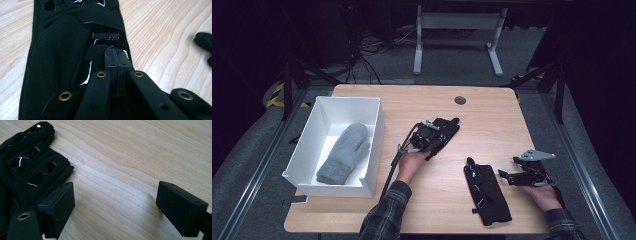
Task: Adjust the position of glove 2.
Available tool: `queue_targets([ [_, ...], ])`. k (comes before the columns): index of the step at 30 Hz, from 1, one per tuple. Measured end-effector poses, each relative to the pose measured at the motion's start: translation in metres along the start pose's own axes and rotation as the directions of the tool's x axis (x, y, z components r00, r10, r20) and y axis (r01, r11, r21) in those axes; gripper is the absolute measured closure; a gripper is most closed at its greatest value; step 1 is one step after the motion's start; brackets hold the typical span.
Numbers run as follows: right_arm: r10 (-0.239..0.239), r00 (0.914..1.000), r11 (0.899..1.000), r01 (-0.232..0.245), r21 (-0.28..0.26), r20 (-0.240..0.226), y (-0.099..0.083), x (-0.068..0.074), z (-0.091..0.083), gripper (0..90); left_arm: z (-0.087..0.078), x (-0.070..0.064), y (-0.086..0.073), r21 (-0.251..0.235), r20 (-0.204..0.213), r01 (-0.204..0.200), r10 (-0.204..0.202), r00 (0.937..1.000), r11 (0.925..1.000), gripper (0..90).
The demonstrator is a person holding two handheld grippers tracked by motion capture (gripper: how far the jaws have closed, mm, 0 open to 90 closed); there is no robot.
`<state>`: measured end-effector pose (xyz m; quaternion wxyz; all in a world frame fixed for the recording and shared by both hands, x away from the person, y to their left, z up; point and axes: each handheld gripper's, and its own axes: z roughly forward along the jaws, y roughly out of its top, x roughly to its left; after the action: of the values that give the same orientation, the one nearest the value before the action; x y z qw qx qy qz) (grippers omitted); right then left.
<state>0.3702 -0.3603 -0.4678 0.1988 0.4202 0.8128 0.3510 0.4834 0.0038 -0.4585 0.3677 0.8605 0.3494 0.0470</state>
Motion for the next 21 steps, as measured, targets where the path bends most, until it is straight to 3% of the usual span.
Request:
queue_targets([
  [16, 0.000, 1.0000, 1.000, 0.000, 0.000, 0.001, 0.000, 0.000, 0.000, 16.0, -0.023, -0.030, -0.036, 0.006, 0.041, -0.039, 0.039, 0.9984, 0.9992, 90.0],
  [21, 0.000, 1.0000, 1.000, 0.000, 0.000, 0.000, 0.000, 0.000, 0.000, 16.0, -0.033, -0.039, -0.050, 0.019, 0.083, -0.036, 0.034, 0.9960, 0.9992, 90.0],
])
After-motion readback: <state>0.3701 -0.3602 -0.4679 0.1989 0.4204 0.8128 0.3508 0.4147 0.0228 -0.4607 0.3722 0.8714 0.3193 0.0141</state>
